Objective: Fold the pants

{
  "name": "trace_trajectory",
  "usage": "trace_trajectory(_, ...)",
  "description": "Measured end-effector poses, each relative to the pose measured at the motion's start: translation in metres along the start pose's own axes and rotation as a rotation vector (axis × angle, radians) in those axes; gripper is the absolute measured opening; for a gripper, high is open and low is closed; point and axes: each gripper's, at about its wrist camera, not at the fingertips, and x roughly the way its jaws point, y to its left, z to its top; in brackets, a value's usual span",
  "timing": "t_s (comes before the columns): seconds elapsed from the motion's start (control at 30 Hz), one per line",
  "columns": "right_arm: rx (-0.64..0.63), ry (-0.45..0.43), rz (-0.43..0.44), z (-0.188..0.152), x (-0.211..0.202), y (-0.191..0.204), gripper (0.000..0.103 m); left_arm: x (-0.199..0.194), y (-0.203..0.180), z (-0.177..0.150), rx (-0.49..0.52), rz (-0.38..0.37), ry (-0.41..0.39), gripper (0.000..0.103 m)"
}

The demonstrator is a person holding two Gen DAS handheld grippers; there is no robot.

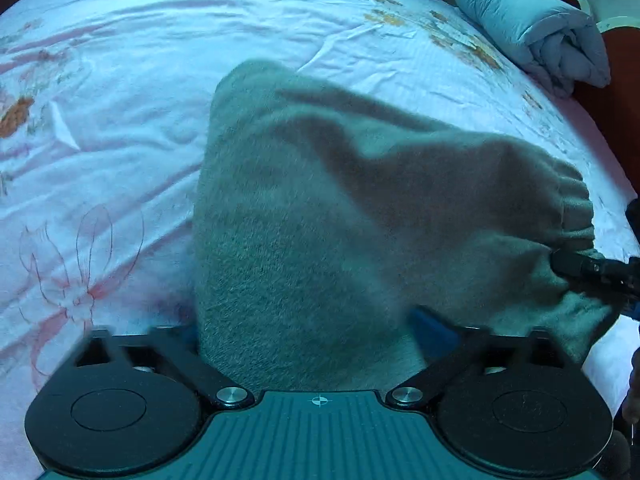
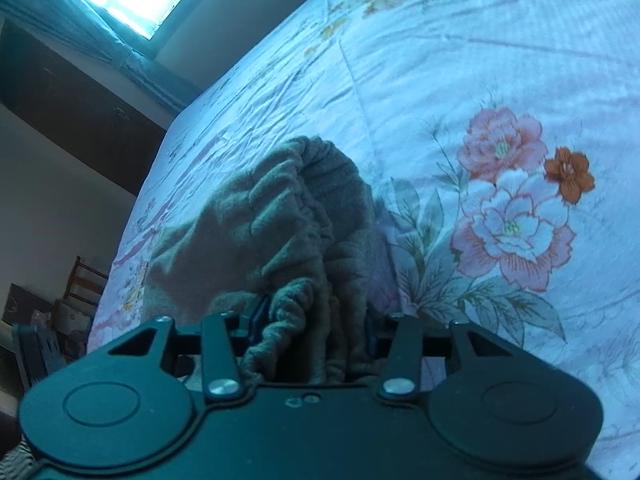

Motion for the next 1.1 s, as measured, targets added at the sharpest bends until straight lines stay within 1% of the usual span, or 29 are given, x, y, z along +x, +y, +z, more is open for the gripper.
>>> trace_trajectory(0.03,-0.007,-0.012,-0.003,-0.001,-0.003,0.004,0.035,-0.006,-0.002,0.001,0.01,0.01,-0.025,0.067)
trace_trajectory(0.07,-0.017,-0.024,-0.003,-0.001,-0.005,0.007,0.035,-0.012,-0.003,0.001,0.021,0.016,-0.049,0.052)
trace_trajectory(0.1,-0.03,-0.034,-0.002,-0.002,-0.008,0.011,0.034,-0.017,-0.001,0.0,0.028,0.016,-0.067,0.046)
trace_trajectory(0.17,-0.048,-0.046,-0.005,-0.004,-0.012,0.018,0.034,-0.019,0.007,-0.001,0.012,-0.013,-0.071,0.045)
trace_trajectory(0.23,-0.048,-0.05,-0.006,-0.006,-0.012,0.019,0.034,-0.021,0.014,-0.001,-0.02,-0.037,-0.078,0.04)
trace_trajectory(0.27,-0.041,-0.052,-0.004,-0.006,-0.014,0.019,0.033,-0.024,0.014,-0.002,-0.017,-0.041,-0.088,0.035)
trace_trajectory(0.3,-0.037,-0.058,-0.002,-0.008,-0.016,0.02,0.033,-0.027,0.013,-0.002,-0.005,-0.044,-0.098,0.032)
trace_trajectory(0.37,-0.04,-0.066,0.003,-0.008,-0.02,0.021,0.033,-0.027,0.011,0.0,0.002,-0.047,-0.102,0.032)
trace_trajectory(0.4,-0.04,-0.066,0.006,-0.008,-0.021,0.022,0.033,-0.025,0.014,0.001,-0.013,-0.056,-0.104,0.032)
trace_trajectory(0.43,-0.037,-0.066,0.007,-0.008,-0.021,0.021,0.033,-0.023,0.019,0.001,-0.043,-0.072,-0.107,0.034)
trace_trajectory(0.47,-0.036,-0.057,0.004,-0.008,-0.022,0.02,0.033,-0.019,0.023,0.001,-0.079,-0.085,-0.098,0.046)
trace_trajectory(0.5,-0.031,-0.045,0.003,-0.007,-0.019,0.017,0.034,-0.015,0.03,0.001,-0.111,-0.103,-0.081,0.068)
trace_trajectory(0.53,-0.012,-0.039,0.007,-0.005,-0.017,0.012,0.037,-0.007,0.035,0.003,-0.137,-0.133,-0.049,0.076)
trace_trajectory(0.57,0.018,-0.029,0.015,-0.003,-0.014,0.006,0.039,0.0,0.038,0.005,-0.163,-0.168,-0.032,0.087)
trace_trajectory(0.6,0.045,-0.015,0.024,0.0,-0.011,0.0,0.049,0.005,0.04,0.007,-0.185,-0.205,-0.022,0.096)
trace_trajectory(0.63,0.07,-0.003,0.028,0.003,-0.008,-0.006,0.055,0.009,0.041,0.01,-0.191,-0.225,-0.021,0.098)
trace_trajectory(0.67,0.086,0.01,0.032,0.006,-0.005,-0.011,0.055,0.011,0.039,0.012,-0.188,-0.228,-0.023,0.098)
trace_trajectory(0.7,0.091,0.026,0.037,0.01,-0.001,-0.015,0.058,0.013,0.038,0.014,-0.176,-0.224,-0.027,0.096)
trace_trajectory(0.73,0.088,0.043,0.046,0.013,0.004,-0.019,0.06,0.014,0.035,0.015,-0.162,-0.212,-0.034,0.092)
trace_trajectory(0.77,0.086,0.058,0.059,0.014,0.009,-0.021,0.061,0.014,0.033,0.014,-0.148,-0.188,-0.038,0.076)
trace_trajectory(0.8,0.095,0.071,0.072,0.015,0.014,-0.024,0.061,0.014,0.032,0.014,-0.134,-0.161,-0.04,0.065)
trace_trajectory(0.83,0.101,0.071,0.087,0.015,0.016,-0.024,0.06,0.011,0.034,0.013,-0.136,-0.16,-0.044,0.058)
trace_trajectory(0.87,0.091,0.065,0.099,0.014,0.017,-0.025,0.057,0.008,0.037,0.014,-0.141,-0.159,-0.053,0.048)
trace_trajectory(0.9,0.076,0.056,0.11,0.013,0.015,-0.023,0.048,0.005,0.038,0.012,-0.141,-0.158,-0.064,0.041)
trace_trajectory(0.93,0.063,0.051,0.115,0.01,0.012,-0.02,0.039,0.001,0.036,0.011,-0.133,-0.153,-0.076,0.039)
trace_trajectory(1.0,0.037,0.026,0.121,0.006,0.006,-0.013,0.036,-0.006,0.025,0.009,-0.074,-0.12,-0.106,0.031)
trace_trajectory(1.03,0.017,0.011,0.114,0.004,0.002,-0.007,0.035,-0.011,0.019,0.009,-0.042,-0.102,-0.124,0.029)
trace_trajectory(1.1,-0.001,-0.022,0.112,0.003,-0.005,0.004,0.034,-0.021,0.014,0.011,-0.036,-0.101,-0.163,0.025)
